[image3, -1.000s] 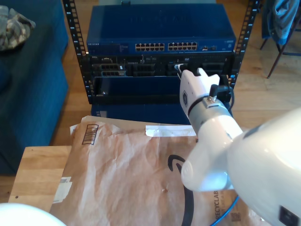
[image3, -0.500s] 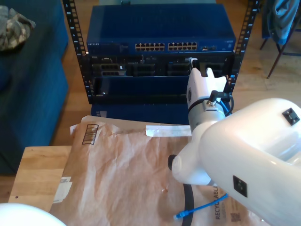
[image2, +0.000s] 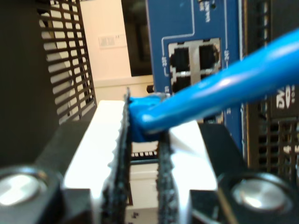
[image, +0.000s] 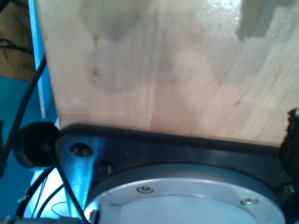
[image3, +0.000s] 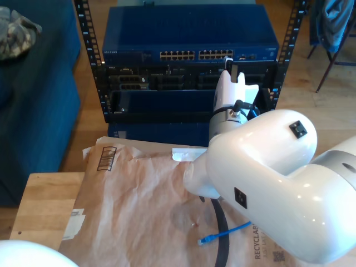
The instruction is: Grab the cable and plug it in
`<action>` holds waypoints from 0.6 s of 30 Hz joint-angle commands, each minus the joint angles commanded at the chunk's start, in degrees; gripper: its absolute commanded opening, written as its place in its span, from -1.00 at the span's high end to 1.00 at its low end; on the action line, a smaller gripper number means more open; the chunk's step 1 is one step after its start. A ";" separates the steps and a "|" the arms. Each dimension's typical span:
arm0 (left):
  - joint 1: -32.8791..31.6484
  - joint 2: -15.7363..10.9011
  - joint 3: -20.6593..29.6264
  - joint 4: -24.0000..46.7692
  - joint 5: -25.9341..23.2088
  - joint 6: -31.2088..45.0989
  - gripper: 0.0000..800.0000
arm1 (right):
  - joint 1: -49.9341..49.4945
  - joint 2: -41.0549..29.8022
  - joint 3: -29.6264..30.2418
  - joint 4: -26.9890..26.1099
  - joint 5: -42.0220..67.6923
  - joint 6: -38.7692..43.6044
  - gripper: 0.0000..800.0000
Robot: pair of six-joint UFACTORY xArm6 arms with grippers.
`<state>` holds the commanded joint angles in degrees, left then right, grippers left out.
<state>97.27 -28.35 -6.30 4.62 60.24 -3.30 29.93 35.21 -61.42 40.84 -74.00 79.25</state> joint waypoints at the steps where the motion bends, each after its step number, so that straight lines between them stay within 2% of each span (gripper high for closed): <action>1: 0.00 0.09 0.00 0.00 0.00 0.00 -1.00 | -0.09 0.53 -0.18 0.00 0.00 0.00 1.00; 18: 0.00 0.00 0.00 0.00 0.00 0.00 -1.00 | -2.73 3.78 -4.40 -0.44 0.44 0.09 1.00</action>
<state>97.27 -28.35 -6.30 4.62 60.24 -3.30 27.21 38.99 -65.81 40.40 -73.56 79.34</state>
